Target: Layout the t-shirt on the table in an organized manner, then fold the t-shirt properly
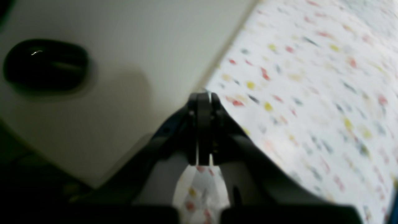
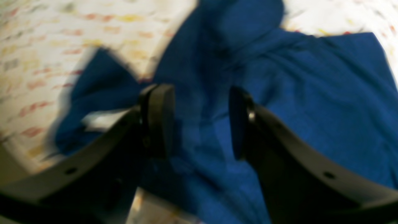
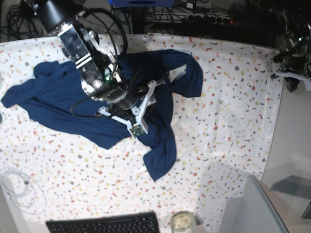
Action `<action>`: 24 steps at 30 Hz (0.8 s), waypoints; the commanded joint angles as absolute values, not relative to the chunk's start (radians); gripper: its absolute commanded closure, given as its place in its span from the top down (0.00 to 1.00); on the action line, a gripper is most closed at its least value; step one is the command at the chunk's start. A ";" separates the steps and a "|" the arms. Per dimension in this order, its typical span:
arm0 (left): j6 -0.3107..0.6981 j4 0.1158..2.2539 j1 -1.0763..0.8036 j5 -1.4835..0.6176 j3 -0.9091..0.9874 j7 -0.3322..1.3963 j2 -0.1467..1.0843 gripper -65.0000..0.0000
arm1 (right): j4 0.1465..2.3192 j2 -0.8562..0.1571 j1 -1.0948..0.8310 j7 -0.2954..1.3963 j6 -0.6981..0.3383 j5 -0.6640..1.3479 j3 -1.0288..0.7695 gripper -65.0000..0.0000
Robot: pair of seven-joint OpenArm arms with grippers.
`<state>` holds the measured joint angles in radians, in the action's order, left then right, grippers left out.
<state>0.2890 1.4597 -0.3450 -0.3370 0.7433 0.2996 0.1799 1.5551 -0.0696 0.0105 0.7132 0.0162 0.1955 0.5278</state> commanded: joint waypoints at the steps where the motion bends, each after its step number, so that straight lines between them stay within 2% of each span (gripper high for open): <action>1: 0.302 1.477 -0.369 -0.340 0.768 0.277 0.183 0.00 | 1.537 -0.058 0.041 0.690 0.013 0.205 0.530 0.42; 4: 0.340 1.478 -0.400 -0.332 0.794 0.277 0.163 0.00 | 1.423 -0.039 0.088 0.680 0.013 0.205 0.532 0.43; 9: 0.341 1.483 -0.420 -0.331 0.791 0.278 0.143 0.00 | 1.326 -0.033 0.116 0.631 0.013 0.205 0.532 0.62; 15: 0.341 1.484 -0.417 -0.337 0.786 0.283 0.142 0.00 | 1.264 -0.035 0.125 0.587 0.013 0.205 0.532 0.61; 17: 0.341 1.483 -0.415 -0.337 0.786 0.283 0.142 0.00 | 1.268 -0.036 0.119 0.581 0.012 0.205 0.532 0.45; 20: 0.341 1.478 -0.414 -0.334 0.786 0.283 0.142 0.00 | 1.300 -0.033 0.108 0.587 -0.004 0.205 0.532 0.07; 21: 0.341 1.478 -0.414 -0.334 0.786 0.283 0.143 0.00 | 1.323 -0.030 0.094 0.587 -0.028 0.205 0.532 0.00; 24: 0.341 1.483 -0.414 -0.332 0.786 0.283 0.143 0.00 | 1.409 -0.010 0.058 0.591 -0.084 0.205 0.533 0.03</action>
